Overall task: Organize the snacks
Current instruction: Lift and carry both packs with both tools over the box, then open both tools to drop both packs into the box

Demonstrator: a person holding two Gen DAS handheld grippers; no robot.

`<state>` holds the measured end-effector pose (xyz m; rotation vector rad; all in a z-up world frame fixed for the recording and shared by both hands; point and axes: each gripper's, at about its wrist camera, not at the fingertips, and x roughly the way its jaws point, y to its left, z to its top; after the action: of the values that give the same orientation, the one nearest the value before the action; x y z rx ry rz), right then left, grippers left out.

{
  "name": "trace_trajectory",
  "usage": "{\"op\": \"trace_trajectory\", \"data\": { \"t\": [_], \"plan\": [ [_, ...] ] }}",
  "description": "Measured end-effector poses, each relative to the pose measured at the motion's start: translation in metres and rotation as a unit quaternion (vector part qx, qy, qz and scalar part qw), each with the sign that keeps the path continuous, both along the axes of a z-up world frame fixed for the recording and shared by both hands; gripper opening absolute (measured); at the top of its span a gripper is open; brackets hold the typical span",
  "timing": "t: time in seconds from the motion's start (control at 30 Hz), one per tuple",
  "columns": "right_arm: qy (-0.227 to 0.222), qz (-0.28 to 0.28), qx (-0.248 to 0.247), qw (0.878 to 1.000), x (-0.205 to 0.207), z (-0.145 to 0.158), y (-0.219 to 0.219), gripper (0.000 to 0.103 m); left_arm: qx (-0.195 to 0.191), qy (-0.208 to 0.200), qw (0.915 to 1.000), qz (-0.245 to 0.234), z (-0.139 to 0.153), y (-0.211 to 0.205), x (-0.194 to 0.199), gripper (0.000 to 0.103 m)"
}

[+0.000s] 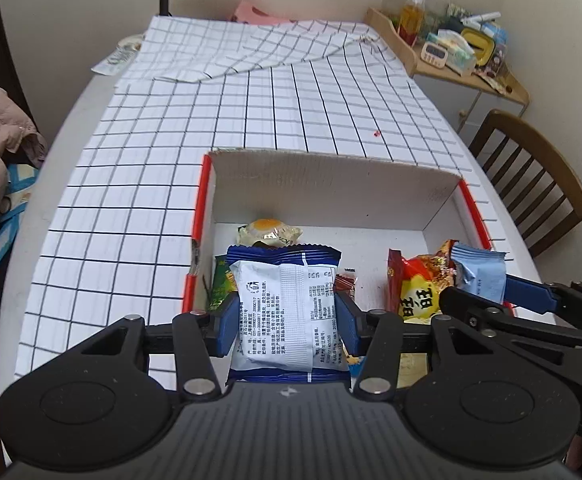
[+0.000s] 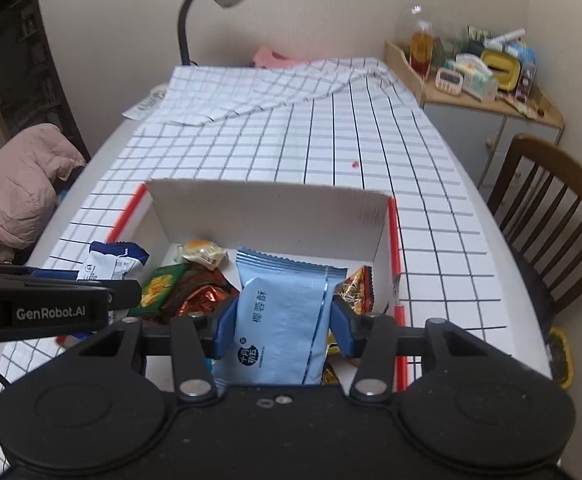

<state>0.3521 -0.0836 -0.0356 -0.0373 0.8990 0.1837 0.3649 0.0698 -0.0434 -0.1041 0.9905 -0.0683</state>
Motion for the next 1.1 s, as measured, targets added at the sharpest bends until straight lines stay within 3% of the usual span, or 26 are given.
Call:
{"op": "trace_trajectory", "data": {
  "t": [0.43, 0.77, 1.0, 1.1],
  "plan": [
    [0.043, 0.006, -0.021, 0.999, 0.020, -0.043, 0.003, 0.047, 0.023, 0.031, 0.9987, -0.033, -0.037, -0.015, 0.031, 0.049],
    [0.055, 0.013, -0.025, 0.998, 0.019, -0.053, 0.005, 0.049, 0.032, 0.053, 0.9974, -0.038, -0.057, -0.016, 0.040, 0.049],
    [0.049, 0.005, -0.016, 0.999, 0.013, -0.050, -0.001, 0.062, 0.030, 0.046, 0.9978, -0.037, -0.056, -0.015, 0.037, 0.050],
    [0.043, 0.004, -0.011, 0.999, 0.010, -0.044, -0.004, 0.064, 0.030, 0.035, 0.9983, -0.036, -0.049, -0.016, 0.032, 0.056]
  ]
}}
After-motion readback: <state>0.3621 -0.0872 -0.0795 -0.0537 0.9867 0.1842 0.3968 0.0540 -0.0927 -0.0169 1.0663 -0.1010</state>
